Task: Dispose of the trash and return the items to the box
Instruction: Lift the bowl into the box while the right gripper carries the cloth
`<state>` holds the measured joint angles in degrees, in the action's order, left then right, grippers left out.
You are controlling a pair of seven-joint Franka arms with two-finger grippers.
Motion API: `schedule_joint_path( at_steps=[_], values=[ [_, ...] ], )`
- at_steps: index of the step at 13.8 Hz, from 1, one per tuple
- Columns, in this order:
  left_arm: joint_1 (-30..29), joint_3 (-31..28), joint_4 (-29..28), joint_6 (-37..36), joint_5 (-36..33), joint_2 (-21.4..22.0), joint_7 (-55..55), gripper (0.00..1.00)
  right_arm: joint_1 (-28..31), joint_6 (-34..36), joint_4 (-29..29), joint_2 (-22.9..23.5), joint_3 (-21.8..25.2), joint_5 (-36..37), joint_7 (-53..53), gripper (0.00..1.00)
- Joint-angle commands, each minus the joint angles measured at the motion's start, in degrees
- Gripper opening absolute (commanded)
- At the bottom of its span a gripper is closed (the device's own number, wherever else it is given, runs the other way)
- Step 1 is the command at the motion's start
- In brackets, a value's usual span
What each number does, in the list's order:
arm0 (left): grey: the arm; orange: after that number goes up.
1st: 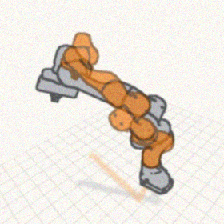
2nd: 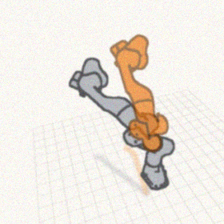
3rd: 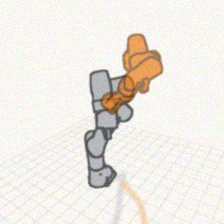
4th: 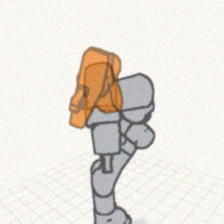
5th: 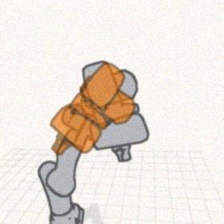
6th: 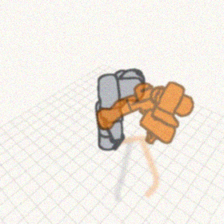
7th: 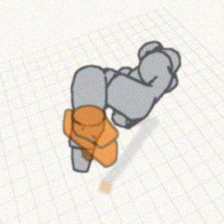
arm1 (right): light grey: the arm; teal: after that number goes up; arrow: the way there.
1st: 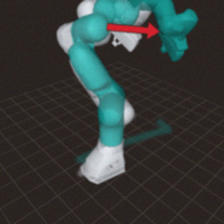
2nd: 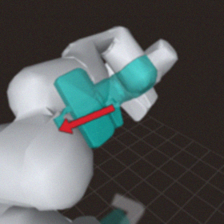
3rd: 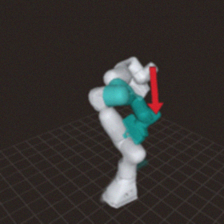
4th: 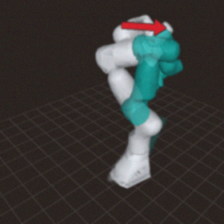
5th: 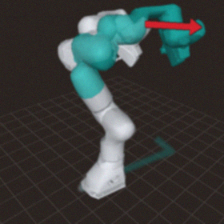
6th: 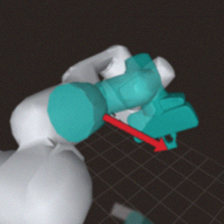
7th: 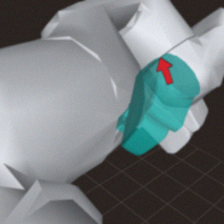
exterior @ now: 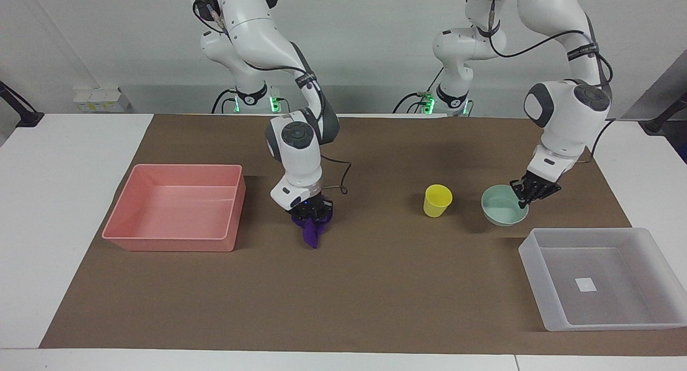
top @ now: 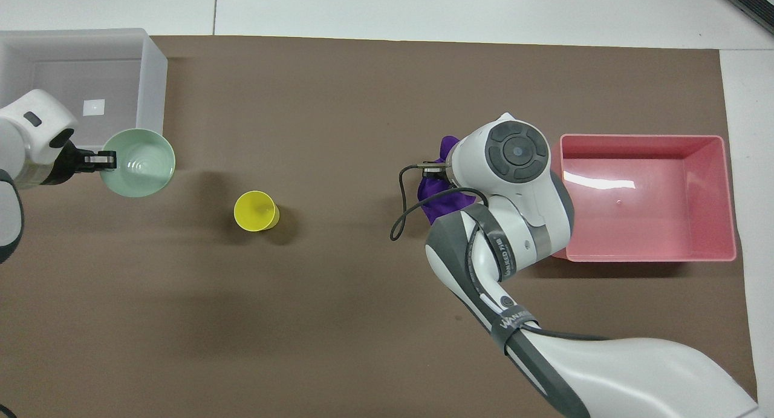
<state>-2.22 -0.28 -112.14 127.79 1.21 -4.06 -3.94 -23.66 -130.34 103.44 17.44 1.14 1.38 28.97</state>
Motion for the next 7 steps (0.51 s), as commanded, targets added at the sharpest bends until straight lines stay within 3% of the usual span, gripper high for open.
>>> schedule_joint_path(
  at_steps=[1, 4, 7],
  values=[
    [-1.91, 0.37, 9.80, -3.68, 0.28, -6.21, -1.07, 0.00, 3.17, 3.51, 0.10, -5.47, 0.09, -0.23, 0.39, 0.00],
    [-3.85, 0.37, 19.28, -6.05, 0.19, -12.09, -1.60, 0.00, 6.69, 6.50, 0.01, -9.25, 0.17, 0.65, -0.57, 0.00],
    [-6.04, 0.81, 33.87, -10.98, 0.28, -22.19, -1.68, 0.00, 13.71, 8.62, 0.53, -11.11, 0.00, 0.56, -9.95, 0.00]
  ],
)
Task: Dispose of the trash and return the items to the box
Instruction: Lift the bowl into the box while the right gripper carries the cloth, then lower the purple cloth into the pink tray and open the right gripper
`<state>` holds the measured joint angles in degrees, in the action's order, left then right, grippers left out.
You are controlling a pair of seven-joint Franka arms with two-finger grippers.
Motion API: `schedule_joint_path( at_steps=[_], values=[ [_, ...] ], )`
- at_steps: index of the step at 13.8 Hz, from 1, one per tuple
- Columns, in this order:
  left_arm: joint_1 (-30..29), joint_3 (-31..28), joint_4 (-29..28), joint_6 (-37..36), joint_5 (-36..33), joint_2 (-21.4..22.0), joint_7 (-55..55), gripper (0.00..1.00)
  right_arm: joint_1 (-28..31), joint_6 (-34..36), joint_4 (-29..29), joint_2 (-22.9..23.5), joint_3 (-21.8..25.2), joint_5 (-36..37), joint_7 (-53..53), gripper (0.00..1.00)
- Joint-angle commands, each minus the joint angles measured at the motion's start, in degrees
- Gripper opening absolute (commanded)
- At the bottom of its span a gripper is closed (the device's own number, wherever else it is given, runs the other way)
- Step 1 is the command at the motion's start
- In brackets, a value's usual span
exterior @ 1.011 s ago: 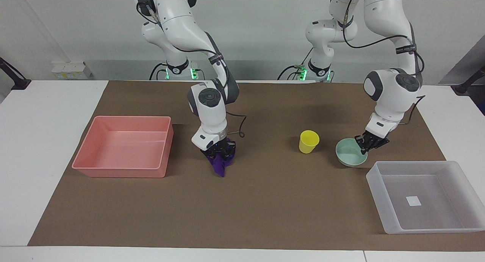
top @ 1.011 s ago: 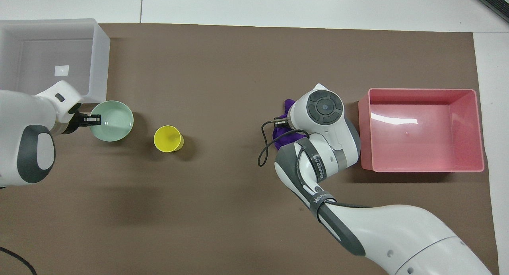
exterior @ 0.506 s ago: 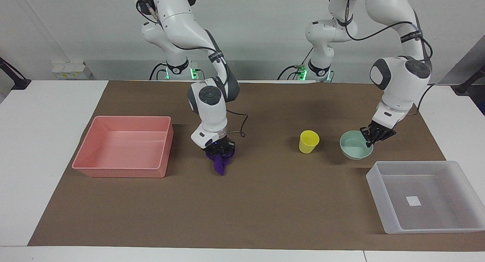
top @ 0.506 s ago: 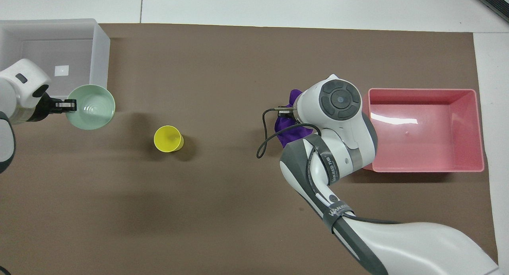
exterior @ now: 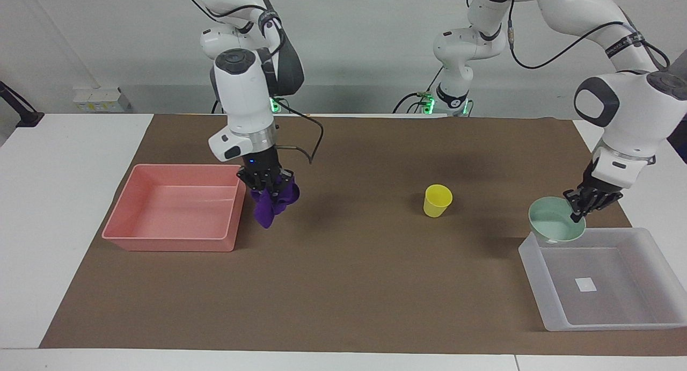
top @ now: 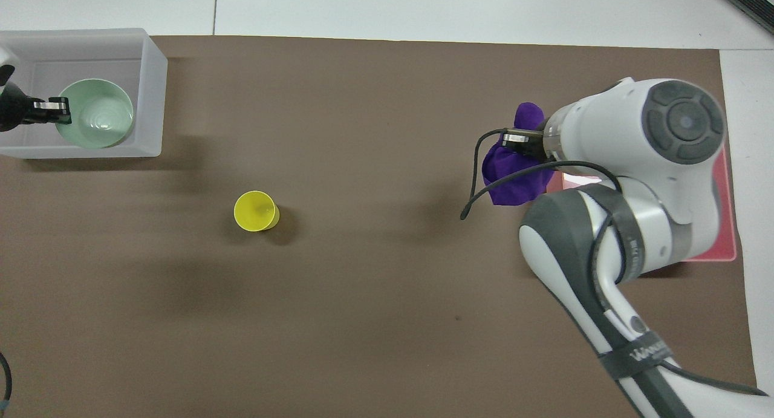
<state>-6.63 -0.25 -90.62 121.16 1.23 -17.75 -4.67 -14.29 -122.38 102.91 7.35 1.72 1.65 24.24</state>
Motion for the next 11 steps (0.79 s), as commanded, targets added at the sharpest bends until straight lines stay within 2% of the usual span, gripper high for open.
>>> schedule_joint_path(
  at_steps=[1, 3, 6, 8, 11],
  values=[
    [-2.07, 0.86, 16.57, -4.97, 0.27, -11.66, -0.96, 0.00, 6.80, -0.05, 1.94, -1.02, -0.58, 0.11, -8.38, 0.00],
    [-3.56, 1.21, 22.57, -4.80, 0.09, -16.94, -0.96, 0.00, 11.11, -1.28, 3.87, -0.67, -0.58, 0.02, -14.10, 0.00],
    [-5.49, 1.30, 31.00, -4.53, 0.00, -25.82, -0.87, 0.00, 17.26, -8.12, 9.92, -0.06, -0.58, 0.02, -22.27, 0.00],
    [-6.11, 1.22, 31.47, -2.70, -0.08, -27.07, -0.96, 0.00, 20.61, -11.38, 14.32, -0.14, -0.58, -0.07, -26.33, 0.00],
    [-6.12, 1.22, 29.90, -1.99, -0.26, -27.16, -0.87, 0.00, 21.06, -17.79, 18.98, 0.91, -0.58, -0.68, -26.08, 0.00]
  ],
)
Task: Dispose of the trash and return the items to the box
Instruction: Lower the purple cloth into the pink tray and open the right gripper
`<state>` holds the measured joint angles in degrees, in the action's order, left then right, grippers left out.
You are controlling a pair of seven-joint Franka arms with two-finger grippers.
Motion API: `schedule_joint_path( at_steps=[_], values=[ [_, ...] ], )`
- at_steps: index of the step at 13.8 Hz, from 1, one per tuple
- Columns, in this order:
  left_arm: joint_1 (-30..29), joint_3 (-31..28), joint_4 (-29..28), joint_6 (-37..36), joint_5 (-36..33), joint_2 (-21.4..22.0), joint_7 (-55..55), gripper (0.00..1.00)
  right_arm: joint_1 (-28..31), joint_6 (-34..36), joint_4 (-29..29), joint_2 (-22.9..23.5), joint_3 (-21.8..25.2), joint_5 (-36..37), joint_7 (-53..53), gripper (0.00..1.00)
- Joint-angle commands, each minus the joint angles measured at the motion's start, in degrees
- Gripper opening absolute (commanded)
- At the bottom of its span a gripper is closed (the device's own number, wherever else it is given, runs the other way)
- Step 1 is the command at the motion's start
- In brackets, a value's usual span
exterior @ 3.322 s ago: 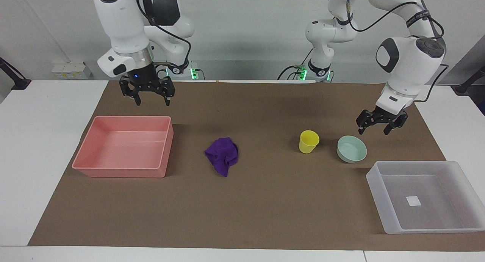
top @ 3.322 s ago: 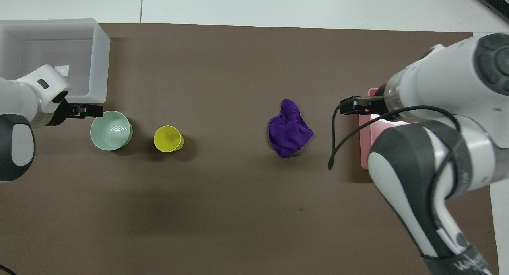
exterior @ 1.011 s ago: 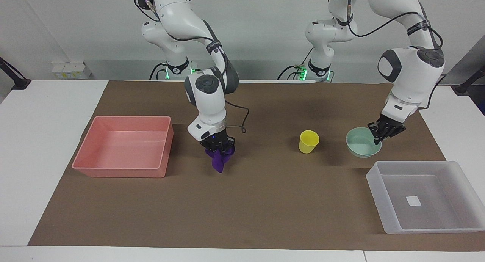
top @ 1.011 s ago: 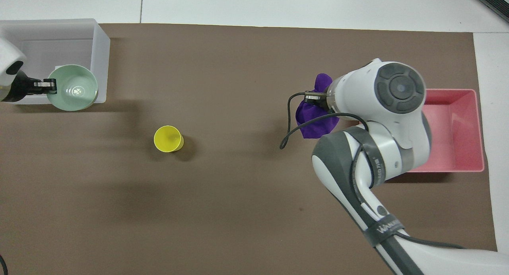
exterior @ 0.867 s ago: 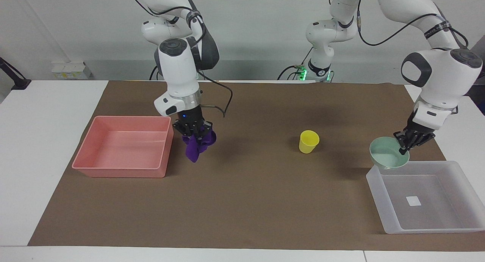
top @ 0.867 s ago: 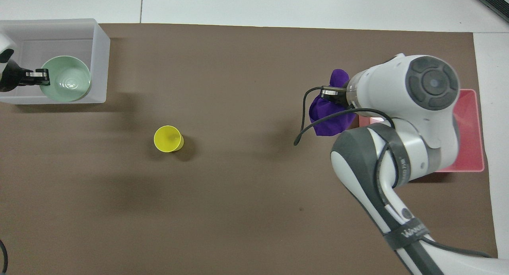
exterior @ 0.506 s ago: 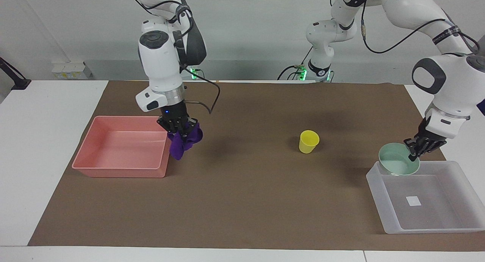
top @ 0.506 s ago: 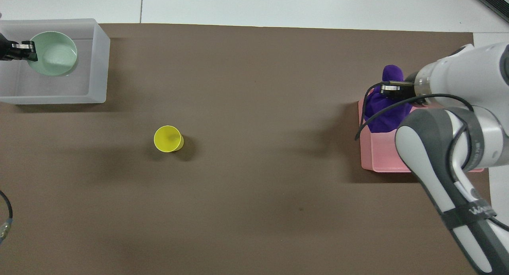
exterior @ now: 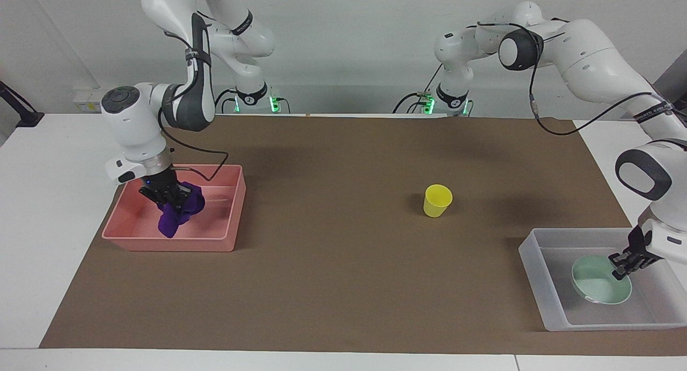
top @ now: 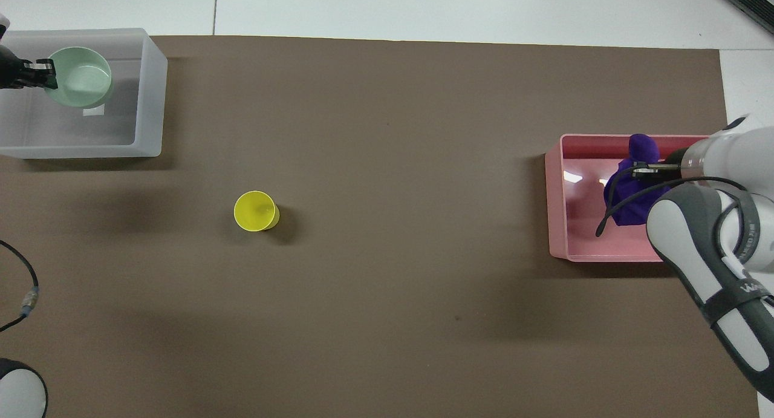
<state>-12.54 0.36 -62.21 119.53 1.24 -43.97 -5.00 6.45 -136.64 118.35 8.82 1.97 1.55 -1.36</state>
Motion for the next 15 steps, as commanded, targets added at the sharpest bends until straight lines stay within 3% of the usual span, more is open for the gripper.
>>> schedule_joint_path(
  at_steps=[1, 2, 5, 6, 7, 8, 9, 10, 12, 13, 15],
  values=[
    [-0.46, 0.60, 0.43, 0.70, -0.27, -1.55, -0.54, 0.00, 0.23, -4.50, 4.51, -0.47, -0.82, -0.58, -0.31, 0.00],
    [-0.64, 0.52, 0.16, 1.93, -0.27, -2.51, -0.54, 0.00, 0.23, -4.86, 4.70, -0.12, -0.82, -0.58, -0.23, 0.13],
    [-0.73, 0.51, -2.12, 2.73, -0.27, -2.09, -0.54, 0.00, 0.23, -4.86, 4.88, 1.11, -0.82, -0.58, -0.14, 0.94],
    [-0.64, 0.52, -2.91, 3.25, -0.36, -1.74, -0.54, 0.00, 0.15, -4.86, 4.79, 1.11, -0.82, -0.58, -0.14, 1.00],
    [-0.64, 0.52, -3.27, 3.61, -0.27, -1.73, -0.54, 0.00, 0.15, -4.86, 4.61, 1.11, -0.82, -0.49, -0.14, 1.00],
    [-0.47, 0.52, -3.27, 3.61, -0.45, -1.47, -0.63, 0.12, -0.12, -4.86, 4.53, 1.11, -0.82, -0.49, -0.05, 1.00],
    [-0.46, 0.43, -3.27, 3.35, -0.53, -1.30, -1.15, 0.29, -0.55, -4.78, 4.09, 0.85, -0.82, -0.49, -0.05, 1.00],
    [-0.12, 0.43, -3.36, 3.26, -0.53, -0.42, -1.50, 0.62, -0.64, -3.99, 3.21, 0.24, -0.91, -0.49, -0.05, 1.00],
    [0.50, 0.43, -4.49, 2.38, -0.36, 2.21, -1.42, 0.95, -0.73, -2.07, 1.37, -1.25, -1.52, -0.49, -0.05, 1.00],
    [0.59, 0.51, -6.68, 2.29, -0.45, 4.40, -1.51, 1.00, -1.34, -0.31, 0.23, -2.22, -1.61, -0.49, 0.73, 1.00],
    [1.64, 0.60, -13.69, 2.99, -0.36, 10.80, -2.12, 1.00, -3.71, 5.65, -2.67, -4.76, -1.44, 0.47, 3.71, 1.00]
  ],
)
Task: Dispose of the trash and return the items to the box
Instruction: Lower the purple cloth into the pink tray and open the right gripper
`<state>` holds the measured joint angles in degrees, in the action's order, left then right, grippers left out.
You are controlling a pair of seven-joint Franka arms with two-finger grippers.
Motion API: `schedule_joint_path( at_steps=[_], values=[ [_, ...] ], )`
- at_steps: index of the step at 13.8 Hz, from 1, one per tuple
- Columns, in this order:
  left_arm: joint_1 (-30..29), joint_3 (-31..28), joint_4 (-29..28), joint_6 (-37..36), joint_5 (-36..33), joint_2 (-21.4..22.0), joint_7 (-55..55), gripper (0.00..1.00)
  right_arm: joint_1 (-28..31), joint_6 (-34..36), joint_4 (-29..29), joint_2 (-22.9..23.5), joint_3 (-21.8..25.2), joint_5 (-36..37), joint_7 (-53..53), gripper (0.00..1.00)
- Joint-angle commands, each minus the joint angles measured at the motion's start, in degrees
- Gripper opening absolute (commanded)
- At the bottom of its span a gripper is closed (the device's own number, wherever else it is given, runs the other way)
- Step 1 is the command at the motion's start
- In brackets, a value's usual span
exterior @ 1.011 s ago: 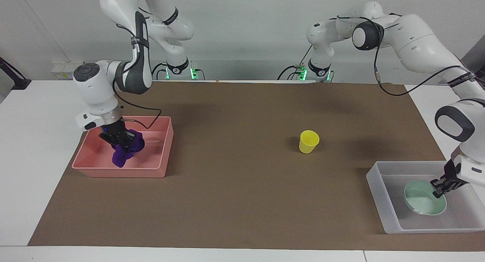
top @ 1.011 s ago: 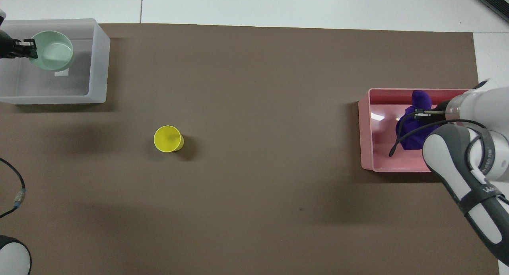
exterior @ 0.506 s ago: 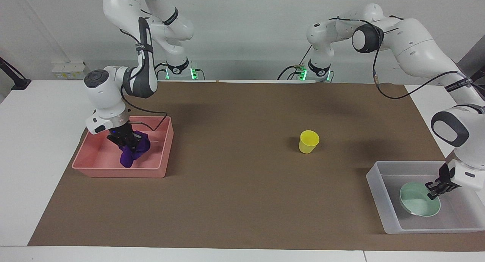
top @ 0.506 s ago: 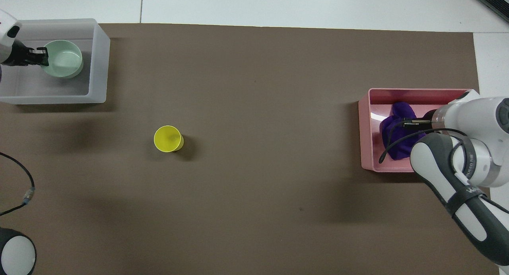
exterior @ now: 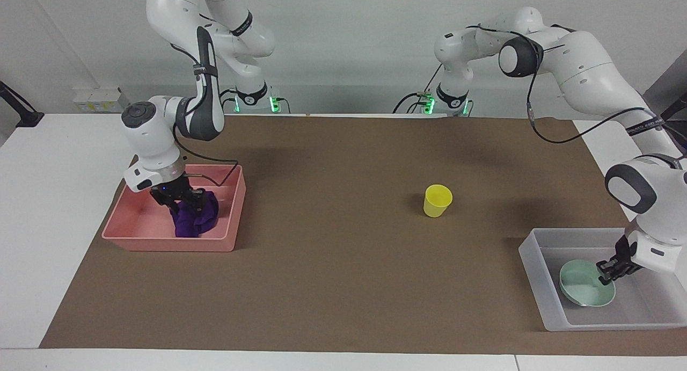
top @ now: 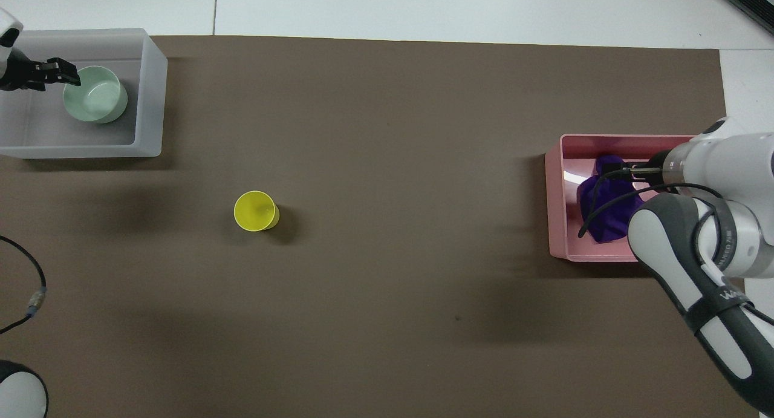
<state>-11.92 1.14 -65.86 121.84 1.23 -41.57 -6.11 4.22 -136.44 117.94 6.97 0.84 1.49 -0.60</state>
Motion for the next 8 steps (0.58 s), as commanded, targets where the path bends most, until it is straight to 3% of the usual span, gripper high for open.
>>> schedule_joint_path(
  at_steps=[1, 5, 8],
  values=[
    [2.41, -0.18, -14.00, 0.77, -0.27, 12.09, -1.01, 1.00, -1.49, 8.96, -4.10, -3.62, -0.49, 0.70, 4.63, 1.00],
    [8.30, -0.18, -32.46, 0.78, -0.18, 28.35, -0.48, 1.00, -5.27, 19.78, -9.03, -7.32, -0.66, 5.62, 11.39, 1.00],
    [12.61, -0.18, -41.00, 1.21, -0.18, 34.35, -0.22, 1.00, -7.03, 30.50, -17.36, -7.41, -0.93, 5.19, 12.91, 1.00]
  ],
)
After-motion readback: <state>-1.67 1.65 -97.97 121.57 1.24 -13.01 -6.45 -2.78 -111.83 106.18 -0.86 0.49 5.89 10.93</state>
